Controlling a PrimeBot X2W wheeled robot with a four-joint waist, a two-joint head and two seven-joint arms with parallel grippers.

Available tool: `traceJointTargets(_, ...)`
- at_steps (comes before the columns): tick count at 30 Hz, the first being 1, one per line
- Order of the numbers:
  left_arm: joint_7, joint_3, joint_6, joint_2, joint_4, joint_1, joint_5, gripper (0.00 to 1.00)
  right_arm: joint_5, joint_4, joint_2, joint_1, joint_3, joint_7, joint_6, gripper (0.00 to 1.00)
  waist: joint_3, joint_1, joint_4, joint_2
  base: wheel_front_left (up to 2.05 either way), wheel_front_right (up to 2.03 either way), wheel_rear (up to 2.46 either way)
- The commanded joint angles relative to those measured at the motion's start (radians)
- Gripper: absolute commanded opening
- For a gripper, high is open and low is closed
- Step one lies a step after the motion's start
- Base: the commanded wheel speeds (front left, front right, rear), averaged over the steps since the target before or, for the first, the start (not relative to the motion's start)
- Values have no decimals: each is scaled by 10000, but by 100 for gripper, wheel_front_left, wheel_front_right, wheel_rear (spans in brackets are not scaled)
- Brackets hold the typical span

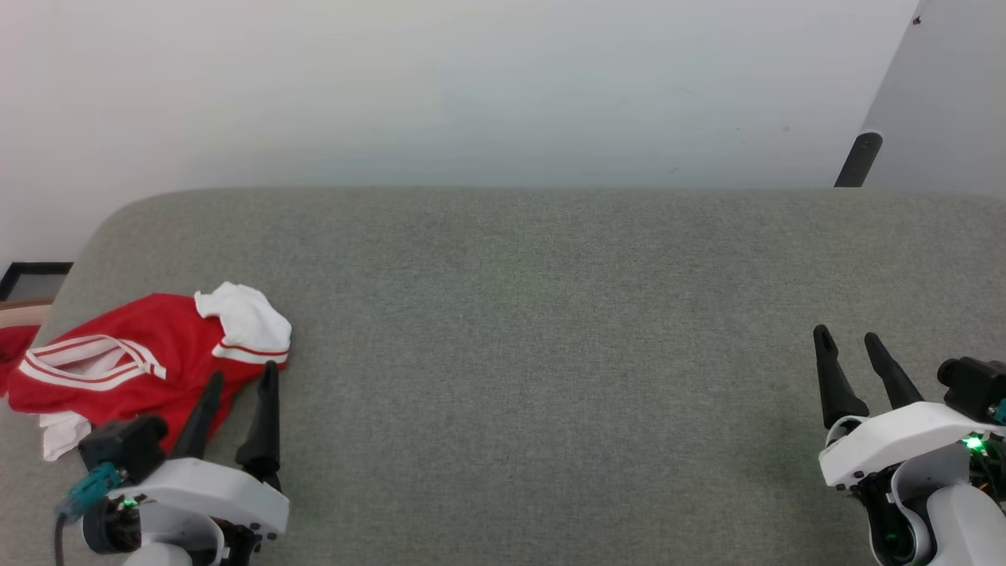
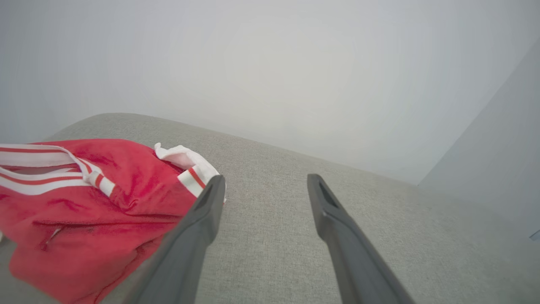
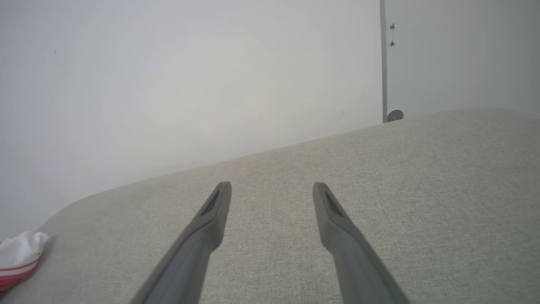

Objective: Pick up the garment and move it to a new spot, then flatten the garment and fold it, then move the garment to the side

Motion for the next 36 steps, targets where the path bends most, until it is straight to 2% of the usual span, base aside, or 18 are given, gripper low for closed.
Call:
traceJointTargets(1, -71, 20, -30, 97, -34, -189, 231, 100, -289, -90, 11, -166, -67, -107, 7, 100, -2, 0, -2, -1, 0, 0, 0)
traceJointTargets(17, -451, -289, -77, 370, 116, -261, 1066, 100, -2061, 136, 122, -293, -267, -501, 7, 100, 59, 0, -24, -1, 0, 0, 0)
traceJointTargets(36, -830, -568, -81, 732, 242, -363, 2152, 100, -2975, 420, 141, -474, -360, -905, 8, 100, 53, 0, -68, -1, 0, 0, 0)
